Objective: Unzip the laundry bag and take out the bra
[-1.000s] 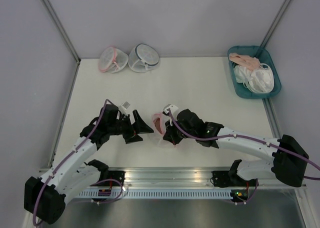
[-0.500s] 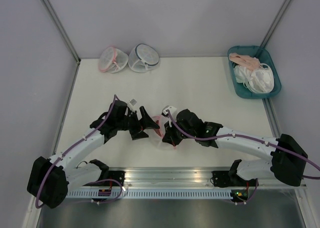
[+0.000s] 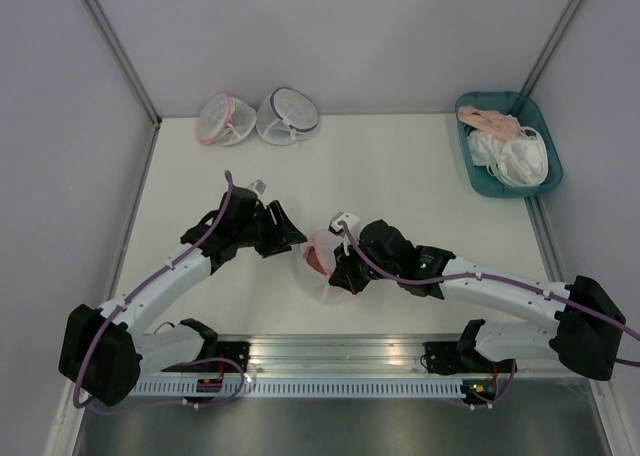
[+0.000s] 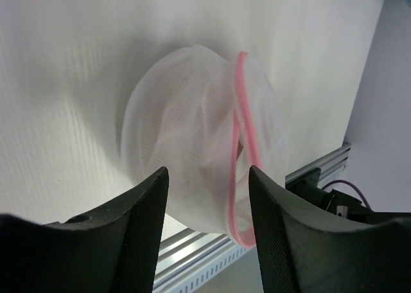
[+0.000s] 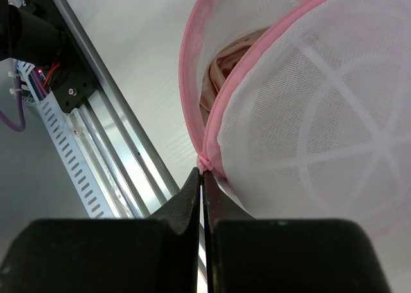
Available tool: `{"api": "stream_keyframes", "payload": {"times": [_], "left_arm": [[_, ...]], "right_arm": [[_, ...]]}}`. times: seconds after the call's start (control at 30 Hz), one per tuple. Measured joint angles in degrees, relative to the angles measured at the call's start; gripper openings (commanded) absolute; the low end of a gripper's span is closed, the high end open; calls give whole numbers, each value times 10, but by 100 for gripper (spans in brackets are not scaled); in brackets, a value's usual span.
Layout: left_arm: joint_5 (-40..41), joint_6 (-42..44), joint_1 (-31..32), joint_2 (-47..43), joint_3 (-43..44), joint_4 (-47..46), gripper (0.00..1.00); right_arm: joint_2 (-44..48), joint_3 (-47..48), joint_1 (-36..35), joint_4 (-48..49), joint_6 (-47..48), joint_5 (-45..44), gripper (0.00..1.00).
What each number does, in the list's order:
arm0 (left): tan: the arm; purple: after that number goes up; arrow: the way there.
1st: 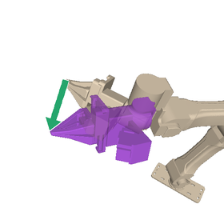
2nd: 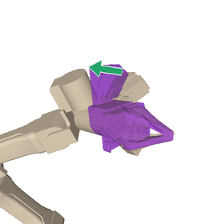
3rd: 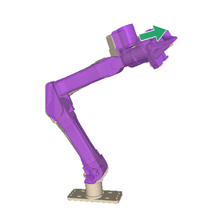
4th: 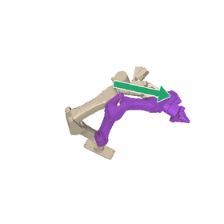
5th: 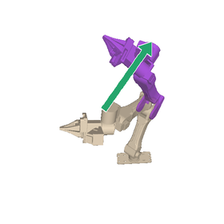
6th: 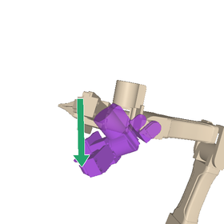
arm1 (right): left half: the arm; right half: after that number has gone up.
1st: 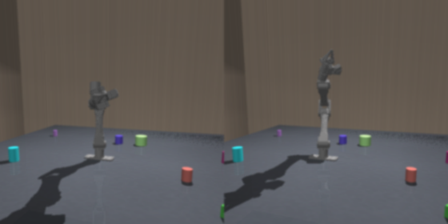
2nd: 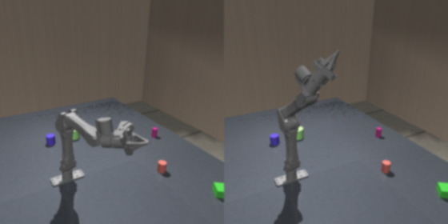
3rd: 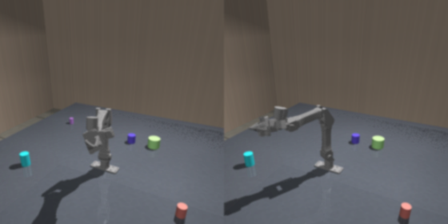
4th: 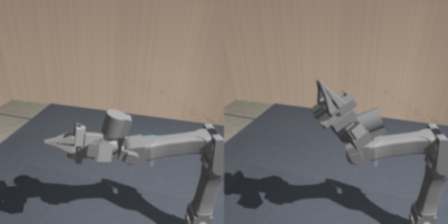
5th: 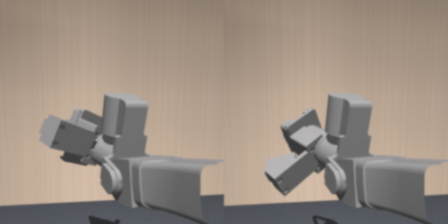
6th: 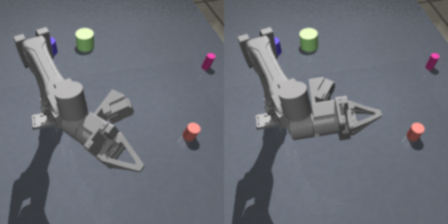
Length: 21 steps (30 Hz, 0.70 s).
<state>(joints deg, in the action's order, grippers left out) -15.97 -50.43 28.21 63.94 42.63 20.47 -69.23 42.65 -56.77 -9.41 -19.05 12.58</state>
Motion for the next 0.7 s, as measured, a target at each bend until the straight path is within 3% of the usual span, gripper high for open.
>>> {"api": "stream_keyframes", "payload": {"times": [0.1, 0.2, 0.23, 0.37, 0.7], "left_arm": [[10, 18, 0, 14, 0, 7, 53], [16, 32, 0, 21, 6, 9, 35], [17, 36, 0, 24, 9, 9, 24], [19, 49, 4, 36, 20, 8, 2], [6, 57, 5, 54, 21, 7, 2]], "right_arm": [[2, -2, 0, -3, 0, 0, 0], [2, -2, 0, -5, 0, 0, 0], [2, -2, 0, -5, 0, 0, 0], [2, -2, 0, -5, 0, 0, 0], [2, -2, 0, -35, 3, -36, 1]]}}
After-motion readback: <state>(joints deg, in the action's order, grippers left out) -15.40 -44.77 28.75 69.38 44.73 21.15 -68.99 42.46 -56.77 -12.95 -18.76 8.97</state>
